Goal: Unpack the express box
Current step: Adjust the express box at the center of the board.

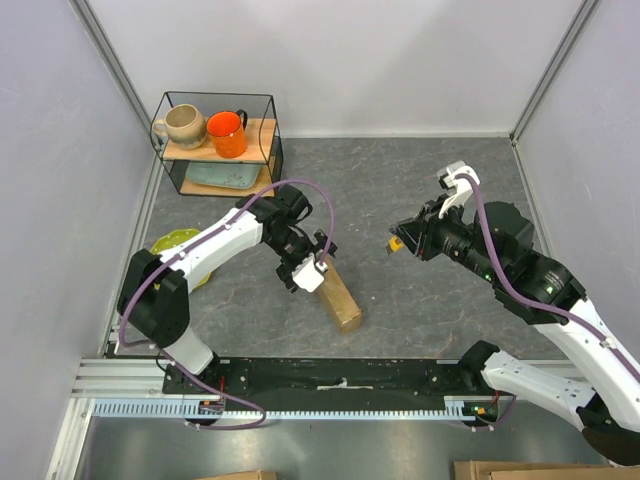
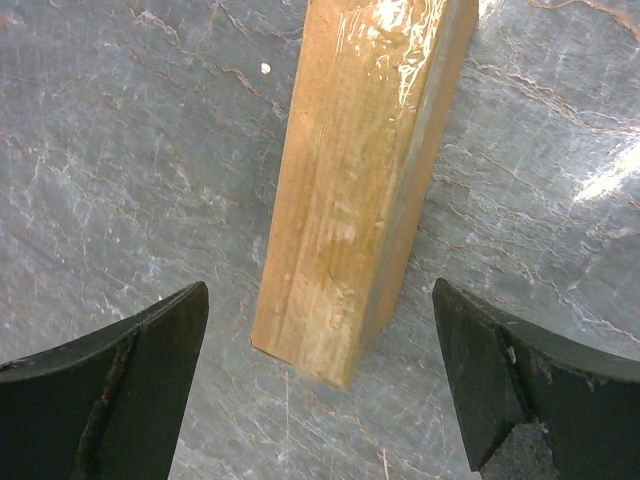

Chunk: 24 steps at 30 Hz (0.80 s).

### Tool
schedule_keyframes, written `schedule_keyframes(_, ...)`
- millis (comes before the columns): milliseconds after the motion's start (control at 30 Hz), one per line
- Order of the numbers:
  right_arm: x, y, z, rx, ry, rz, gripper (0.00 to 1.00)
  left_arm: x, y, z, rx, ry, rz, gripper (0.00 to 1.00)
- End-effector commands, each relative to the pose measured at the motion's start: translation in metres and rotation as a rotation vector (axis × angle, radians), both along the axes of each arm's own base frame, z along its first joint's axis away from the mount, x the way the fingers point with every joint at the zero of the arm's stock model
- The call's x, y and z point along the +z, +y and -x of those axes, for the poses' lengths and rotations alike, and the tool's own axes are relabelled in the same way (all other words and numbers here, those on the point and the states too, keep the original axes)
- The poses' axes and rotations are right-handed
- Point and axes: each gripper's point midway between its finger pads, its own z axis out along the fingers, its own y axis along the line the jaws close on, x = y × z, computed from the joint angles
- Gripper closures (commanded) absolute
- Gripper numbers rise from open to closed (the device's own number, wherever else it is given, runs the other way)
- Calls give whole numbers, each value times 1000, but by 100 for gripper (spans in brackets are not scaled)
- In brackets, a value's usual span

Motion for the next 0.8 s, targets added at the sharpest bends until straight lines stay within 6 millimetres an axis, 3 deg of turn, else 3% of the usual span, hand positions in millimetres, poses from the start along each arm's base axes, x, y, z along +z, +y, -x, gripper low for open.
schedule_keyframes(0,16,0,3,15,-25,-14,100,0,-12,-2,-72,-20,6,1)
schedule_keyframes(533,12,3,6,51,-17,9,100,-35,-20,-15,-42,97,-103,1)
schedule_keyframes(767,8,8,3,65,-12,29,100,-39,-4,-24,17,166,-96,1)
